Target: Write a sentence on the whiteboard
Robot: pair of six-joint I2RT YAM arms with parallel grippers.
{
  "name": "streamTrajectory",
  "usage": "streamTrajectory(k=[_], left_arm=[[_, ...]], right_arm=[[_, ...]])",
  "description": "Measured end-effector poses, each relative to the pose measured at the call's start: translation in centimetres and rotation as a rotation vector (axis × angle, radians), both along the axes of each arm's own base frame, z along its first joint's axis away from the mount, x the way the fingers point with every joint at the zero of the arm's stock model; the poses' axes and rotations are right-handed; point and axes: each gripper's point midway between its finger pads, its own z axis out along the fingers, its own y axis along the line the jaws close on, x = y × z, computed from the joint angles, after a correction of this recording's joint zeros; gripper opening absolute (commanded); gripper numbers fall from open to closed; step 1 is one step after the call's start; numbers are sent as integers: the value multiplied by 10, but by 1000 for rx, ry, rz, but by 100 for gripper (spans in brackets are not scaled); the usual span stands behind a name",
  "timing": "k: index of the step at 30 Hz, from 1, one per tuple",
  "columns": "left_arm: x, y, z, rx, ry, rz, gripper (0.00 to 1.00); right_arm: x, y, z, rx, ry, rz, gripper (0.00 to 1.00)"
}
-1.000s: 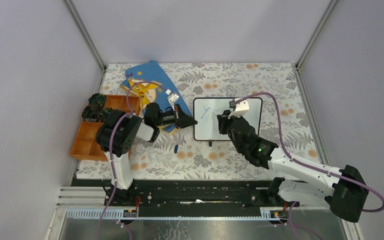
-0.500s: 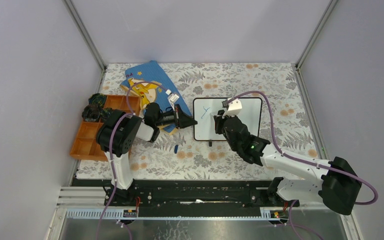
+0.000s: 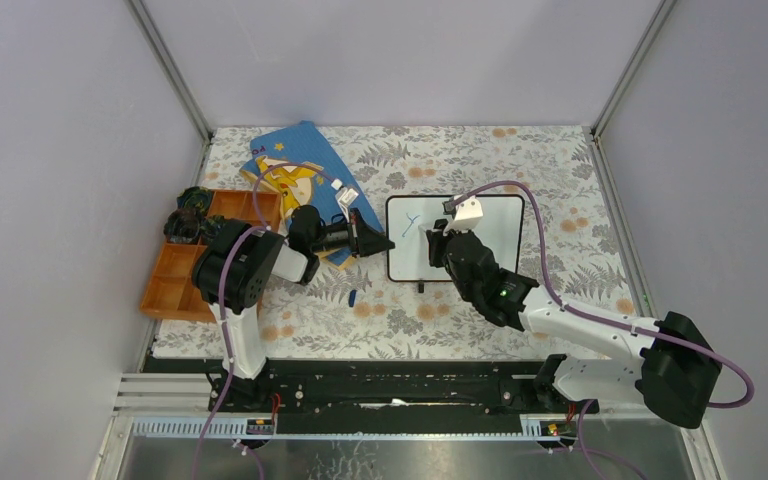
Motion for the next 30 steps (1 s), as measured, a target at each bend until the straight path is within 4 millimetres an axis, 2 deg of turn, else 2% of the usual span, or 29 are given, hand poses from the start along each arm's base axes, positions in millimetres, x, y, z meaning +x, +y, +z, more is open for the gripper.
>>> streamTrajectory(k=[30], left_arm=[[0, 0, 0, 3, -5, -1, 0]], right_arm=[[-6, -10, -8, -47, 32, -8, 0]])
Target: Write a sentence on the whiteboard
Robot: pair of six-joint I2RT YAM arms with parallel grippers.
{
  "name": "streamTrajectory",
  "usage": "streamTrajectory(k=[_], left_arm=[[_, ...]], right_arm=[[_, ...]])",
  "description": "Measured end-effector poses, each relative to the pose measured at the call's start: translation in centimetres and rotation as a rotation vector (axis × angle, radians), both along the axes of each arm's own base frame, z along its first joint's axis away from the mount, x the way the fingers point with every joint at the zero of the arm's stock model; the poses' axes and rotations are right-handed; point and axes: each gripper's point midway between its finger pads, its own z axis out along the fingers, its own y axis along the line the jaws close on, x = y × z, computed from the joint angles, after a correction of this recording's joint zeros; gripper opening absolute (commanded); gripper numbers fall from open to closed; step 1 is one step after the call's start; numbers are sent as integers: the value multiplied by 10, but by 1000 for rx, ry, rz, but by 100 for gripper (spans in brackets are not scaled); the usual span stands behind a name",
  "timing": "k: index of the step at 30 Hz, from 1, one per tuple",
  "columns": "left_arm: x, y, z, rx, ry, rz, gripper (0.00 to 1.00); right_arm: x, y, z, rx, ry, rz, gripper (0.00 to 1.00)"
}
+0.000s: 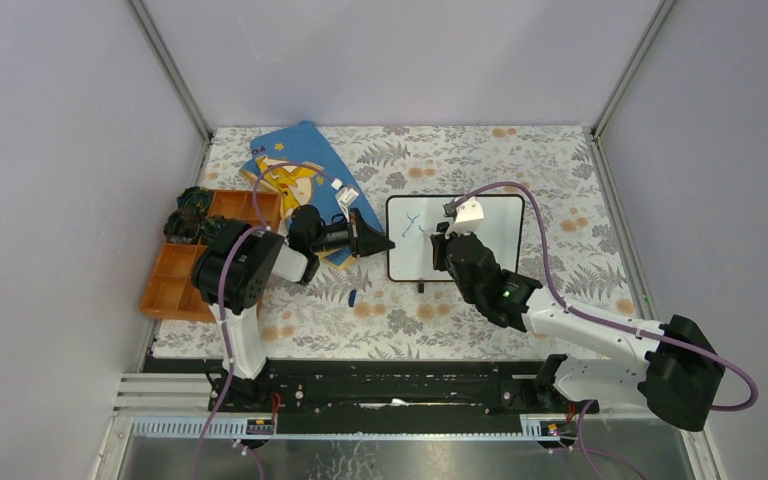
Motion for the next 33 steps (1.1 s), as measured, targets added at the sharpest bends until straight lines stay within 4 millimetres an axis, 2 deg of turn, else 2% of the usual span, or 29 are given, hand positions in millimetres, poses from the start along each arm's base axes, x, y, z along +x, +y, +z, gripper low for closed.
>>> streamTrajectory(k=[17, 33], left_arm=[[0, 0, 0, 1, -1, 0, 0], [0, 0, 0, 1, -2, -1, 0]], right_arm=[[4, -2, 8, -13, -22, -15, 0], [8, 3, 13, -2, -29, -7, 0]])
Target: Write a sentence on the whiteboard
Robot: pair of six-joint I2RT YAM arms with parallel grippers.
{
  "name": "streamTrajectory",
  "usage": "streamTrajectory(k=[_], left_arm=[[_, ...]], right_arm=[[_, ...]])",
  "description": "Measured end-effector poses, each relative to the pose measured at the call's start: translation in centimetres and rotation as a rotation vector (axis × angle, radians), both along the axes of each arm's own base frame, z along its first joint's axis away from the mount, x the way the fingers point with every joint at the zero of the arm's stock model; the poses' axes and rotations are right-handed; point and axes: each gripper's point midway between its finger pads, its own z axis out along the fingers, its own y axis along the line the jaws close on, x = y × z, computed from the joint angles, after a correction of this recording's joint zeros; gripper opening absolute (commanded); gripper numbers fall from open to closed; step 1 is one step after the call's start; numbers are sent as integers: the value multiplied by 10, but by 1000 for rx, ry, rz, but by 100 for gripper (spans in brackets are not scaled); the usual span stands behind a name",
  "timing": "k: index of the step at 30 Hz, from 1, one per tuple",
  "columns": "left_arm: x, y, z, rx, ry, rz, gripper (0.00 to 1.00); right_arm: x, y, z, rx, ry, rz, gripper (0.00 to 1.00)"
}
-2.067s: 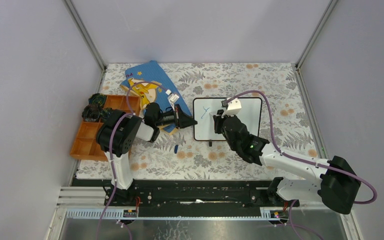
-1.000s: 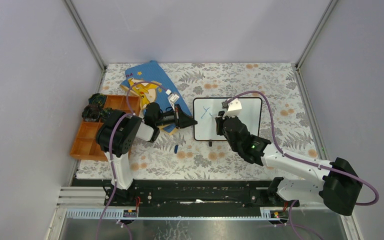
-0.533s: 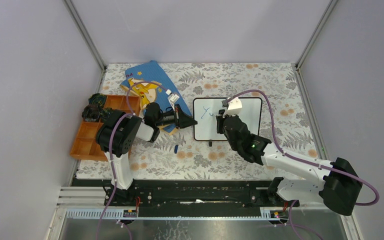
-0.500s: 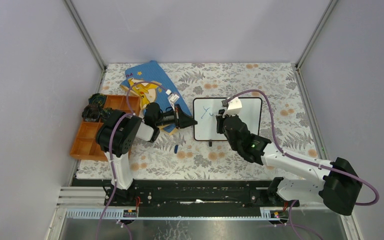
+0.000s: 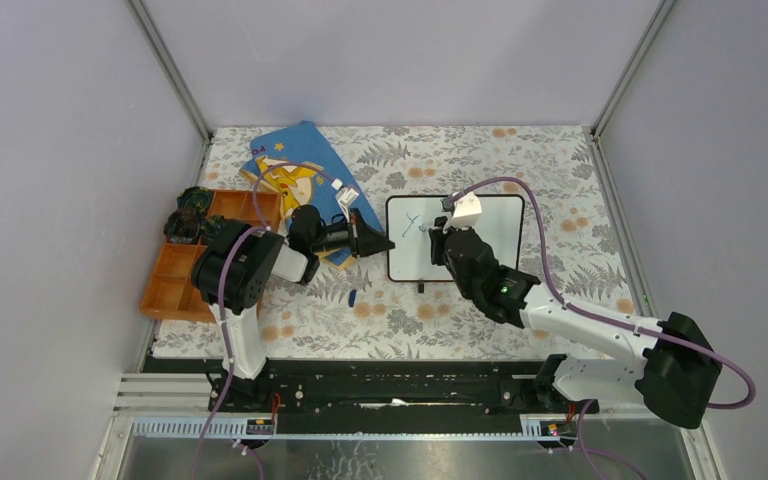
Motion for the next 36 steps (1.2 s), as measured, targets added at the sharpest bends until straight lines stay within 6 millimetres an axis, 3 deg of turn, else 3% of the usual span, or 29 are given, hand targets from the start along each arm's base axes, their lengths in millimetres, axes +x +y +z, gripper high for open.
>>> streamTrajectory(k=[19, 28, 36], left_arm=[[0, 0, 0, 1, -1, -2, 0], [-2, -2, -1, 3, 2, -7, 0], [-4, -3, -1, 10, 3, -11, 0]], right_arm=[[-4, 7, -5, 2, 22, 41, 0], [-9, -8, 29, 61, -42, 15, 0], [-8, -13, 24, 40, -26, 2, 0]])
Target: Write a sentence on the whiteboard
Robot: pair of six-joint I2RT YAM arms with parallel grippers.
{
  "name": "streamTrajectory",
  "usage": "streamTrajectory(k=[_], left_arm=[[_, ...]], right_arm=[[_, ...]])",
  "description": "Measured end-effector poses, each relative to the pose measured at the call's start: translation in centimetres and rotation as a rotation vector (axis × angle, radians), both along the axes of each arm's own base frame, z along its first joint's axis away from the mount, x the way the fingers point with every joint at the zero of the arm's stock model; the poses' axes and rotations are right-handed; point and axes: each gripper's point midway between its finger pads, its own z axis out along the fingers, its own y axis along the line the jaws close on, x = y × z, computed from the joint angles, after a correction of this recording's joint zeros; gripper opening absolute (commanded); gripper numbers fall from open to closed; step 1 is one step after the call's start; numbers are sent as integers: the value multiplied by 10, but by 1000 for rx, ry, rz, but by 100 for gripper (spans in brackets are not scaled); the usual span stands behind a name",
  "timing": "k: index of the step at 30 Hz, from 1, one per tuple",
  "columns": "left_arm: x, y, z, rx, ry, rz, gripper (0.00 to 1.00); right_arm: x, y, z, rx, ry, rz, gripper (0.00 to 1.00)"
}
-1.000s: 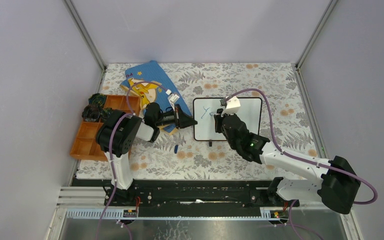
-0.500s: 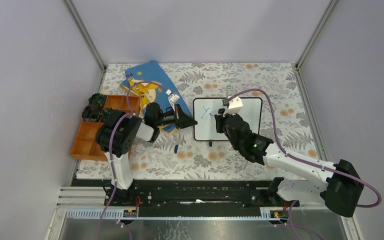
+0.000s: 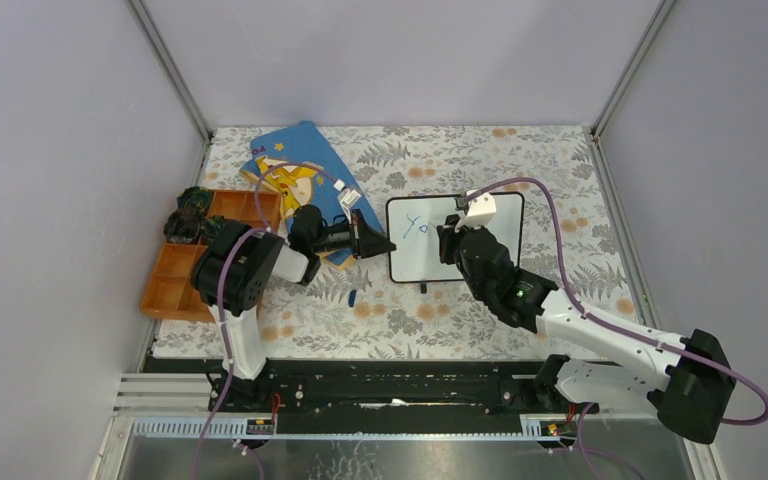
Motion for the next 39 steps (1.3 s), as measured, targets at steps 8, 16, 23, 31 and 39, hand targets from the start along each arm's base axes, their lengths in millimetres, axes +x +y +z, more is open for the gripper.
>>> streamTrajectory(k=[8, 16, 23, 31, 39], left_arm=[[0, 0, 0, 2, -4, 0, 0], [0, 0, 0, 2, -5, 0, 0], [0, 0, 0, 3, -5, 0, 0], [0, 0, -1, 4, -5, -1, 0], [0, 0, -1, 5, -3, -1, 0]], right_arm=[[3, -1, -9, -23, 19, -7, 0], [7, -4, -12, -29, 25, -22, 0], [8, -6, -20, -40, 39, -31, 0], [7, -7, -25, -38, 50, -32, 0], [4, -10, -32, -32, 62, -34, 0]])
